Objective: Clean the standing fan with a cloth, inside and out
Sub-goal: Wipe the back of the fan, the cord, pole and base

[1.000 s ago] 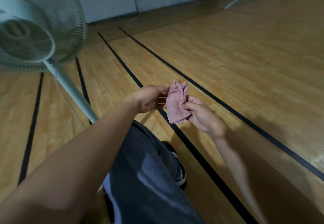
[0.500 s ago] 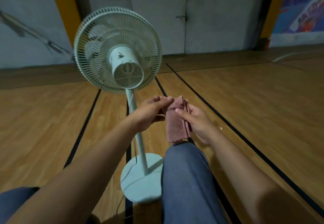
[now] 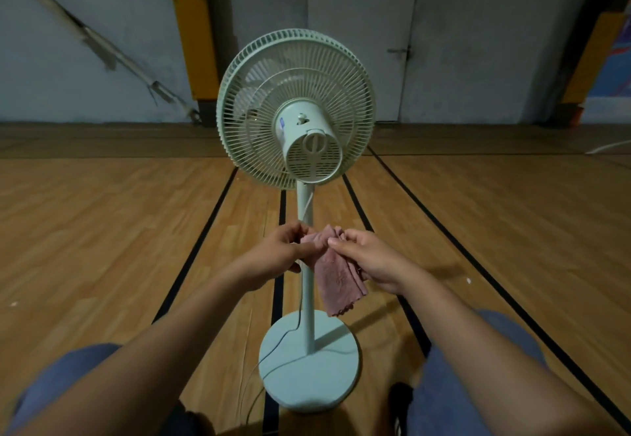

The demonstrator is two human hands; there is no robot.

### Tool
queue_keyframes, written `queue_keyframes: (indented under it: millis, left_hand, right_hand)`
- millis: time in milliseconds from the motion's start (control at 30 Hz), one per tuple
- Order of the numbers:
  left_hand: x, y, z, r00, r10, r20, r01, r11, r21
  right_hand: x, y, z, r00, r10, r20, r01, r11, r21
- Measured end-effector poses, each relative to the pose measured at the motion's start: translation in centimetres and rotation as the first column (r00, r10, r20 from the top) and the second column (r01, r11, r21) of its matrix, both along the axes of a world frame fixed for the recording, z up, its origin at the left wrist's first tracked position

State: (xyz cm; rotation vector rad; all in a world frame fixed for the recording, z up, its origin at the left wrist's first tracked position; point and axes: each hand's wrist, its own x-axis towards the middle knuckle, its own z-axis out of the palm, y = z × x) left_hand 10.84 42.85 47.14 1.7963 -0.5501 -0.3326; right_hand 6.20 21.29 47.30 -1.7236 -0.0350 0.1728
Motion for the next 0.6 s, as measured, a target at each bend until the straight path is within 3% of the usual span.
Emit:
queue_keyframes:
  millis: [300,500,600]
  left_hand:
    - [0.0,1.2,-4.8,0.990,0.076,-0.119,-0.078,0.997,-0.020]
    - [2.4,0.1,-3.4,0.956,0.281,-0.080,-0.285,0.957,-0.057]
    - [4.1,0.2,-2.7,0.930,0.368,-0.010,-0.368,0.930,0.006]
  right_hand:
    - [2.4,1.5,-4.2,0.996,0.018,-0.083,-0.017,1.000,0.009]
    - [5.6,-1.0,-2.8,0.976,-0.219,0.017,0.219,0.968,-0.123]
    - [7.5,-1.9,-1.9,0.932,-0.359,0.040,0.358,0.933,0.036]
